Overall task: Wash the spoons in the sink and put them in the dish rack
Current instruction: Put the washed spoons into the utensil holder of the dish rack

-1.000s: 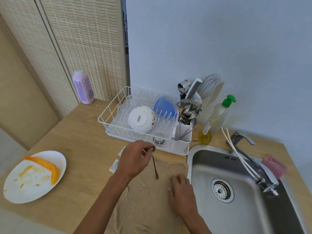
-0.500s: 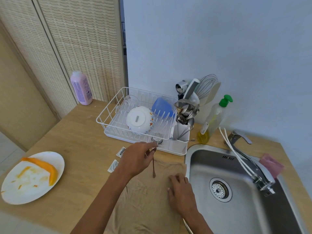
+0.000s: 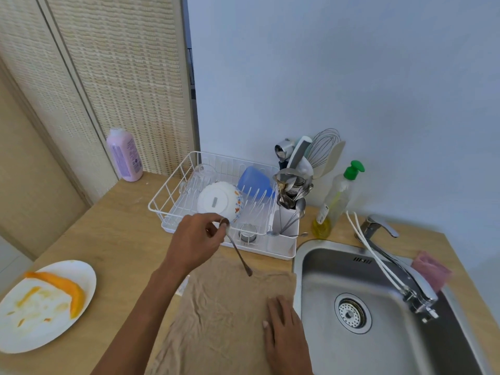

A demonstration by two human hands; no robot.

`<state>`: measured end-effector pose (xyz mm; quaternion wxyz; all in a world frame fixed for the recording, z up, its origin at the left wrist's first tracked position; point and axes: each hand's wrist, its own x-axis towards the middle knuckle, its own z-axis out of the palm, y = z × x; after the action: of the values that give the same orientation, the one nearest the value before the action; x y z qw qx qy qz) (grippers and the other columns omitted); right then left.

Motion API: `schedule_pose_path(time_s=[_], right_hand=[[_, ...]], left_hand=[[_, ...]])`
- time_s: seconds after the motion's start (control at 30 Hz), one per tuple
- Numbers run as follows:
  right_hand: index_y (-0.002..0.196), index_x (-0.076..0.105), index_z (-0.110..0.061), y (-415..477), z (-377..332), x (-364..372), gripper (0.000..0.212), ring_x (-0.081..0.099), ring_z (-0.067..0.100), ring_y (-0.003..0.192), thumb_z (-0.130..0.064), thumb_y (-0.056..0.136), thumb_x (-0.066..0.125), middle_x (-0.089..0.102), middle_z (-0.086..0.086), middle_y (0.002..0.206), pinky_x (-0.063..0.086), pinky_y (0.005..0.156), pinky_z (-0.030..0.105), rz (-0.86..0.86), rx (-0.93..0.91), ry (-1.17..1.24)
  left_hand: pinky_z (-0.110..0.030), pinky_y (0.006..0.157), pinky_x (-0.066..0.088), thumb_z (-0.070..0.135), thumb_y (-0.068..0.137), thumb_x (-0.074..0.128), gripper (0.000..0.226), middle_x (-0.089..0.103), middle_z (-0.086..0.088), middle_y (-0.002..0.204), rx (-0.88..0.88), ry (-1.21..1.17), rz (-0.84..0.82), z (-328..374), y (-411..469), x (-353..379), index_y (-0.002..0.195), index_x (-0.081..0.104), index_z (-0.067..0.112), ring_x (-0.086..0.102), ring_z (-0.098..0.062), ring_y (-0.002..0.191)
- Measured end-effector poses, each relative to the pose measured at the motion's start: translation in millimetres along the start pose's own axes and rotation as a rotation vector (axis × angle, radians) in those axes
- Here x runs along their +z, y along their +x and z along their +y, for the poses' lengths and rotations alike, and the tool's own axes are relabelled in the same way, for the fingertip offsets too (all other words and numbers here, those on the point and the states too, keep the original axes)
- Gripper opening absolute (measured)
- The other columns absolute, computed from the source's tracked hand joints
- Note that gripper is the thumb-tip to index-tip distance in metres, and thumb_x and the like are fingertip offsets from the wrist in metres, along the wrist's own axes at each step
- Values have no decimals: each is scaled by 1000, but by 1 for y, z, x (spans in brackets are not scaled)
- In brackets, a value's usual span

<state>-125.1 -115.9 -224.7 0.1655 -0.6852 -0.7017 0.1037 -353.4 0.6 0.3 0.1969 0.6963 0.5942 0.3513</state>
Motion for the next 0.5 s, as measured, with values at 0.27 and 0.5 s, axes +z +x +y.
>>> schedule_pose_path(time_s=[0.27,0.5], right_hand=[[157,4,-35,6,6,9,60,45,13,124,-52,101,17,31,-5,156,49,92,30,115,-82,121],[155,13,-40,-1,7,12,56,41,4,134,-53,101,19,17,-14,162,30,110,18,-39,-179,335]], left_hand=[[-41,67,62,17,91,64,13,72,0,59,-82,-274,228,16,38,-18,96,76,16,71,-9,56],[-40,65,63,20,89,66,13,72,1,59,-44,-335,235,29,69,27,91,77,14,70,-8,54]])
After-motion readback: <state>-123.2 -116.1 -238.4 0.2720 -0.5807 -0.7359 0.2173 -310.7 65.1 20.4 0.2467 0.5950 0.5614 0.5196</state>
